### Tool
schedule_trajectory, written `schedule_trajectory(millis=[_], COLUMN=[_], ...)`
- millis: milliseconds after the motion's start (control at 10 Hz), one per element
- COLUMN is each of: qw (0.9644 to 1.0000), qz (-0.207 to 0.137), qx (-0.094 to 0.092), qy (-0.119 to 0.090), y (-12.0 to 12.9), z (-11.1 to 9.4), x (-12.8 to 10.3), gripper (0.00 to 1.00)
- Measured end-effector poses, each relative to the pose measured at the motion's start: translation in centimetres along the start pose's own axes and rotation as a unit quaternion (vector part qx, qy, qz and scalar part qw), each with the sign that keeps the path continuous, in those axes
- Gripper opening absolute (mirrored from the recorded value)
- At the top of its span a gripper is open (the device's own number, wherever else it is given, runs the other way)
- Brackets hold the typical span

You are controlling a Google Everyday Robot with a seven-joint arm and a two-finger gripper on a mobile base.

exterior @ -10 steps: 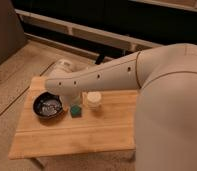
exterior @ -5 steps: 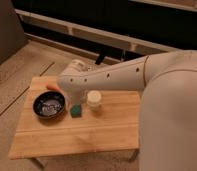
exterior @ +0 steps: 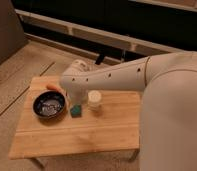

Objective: Place the white sponge in the ceramic bowl

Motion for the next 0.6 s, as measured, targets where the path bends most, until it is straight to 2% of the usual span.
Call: schedule_trajectory(millis=[100,300,600], qw=[1.0,0.9997,0.9994], qz=[0.006,0.009,0.0], qx=[0.001,0.016,0.014], qy=[0.002,0.016,0.032], y=[-0.1,-0.5,0.6], z=[0.3,1.3,2.2], x=[-0.4,-1.3,-2.8], gripper=[0.65,0.65,0.65])
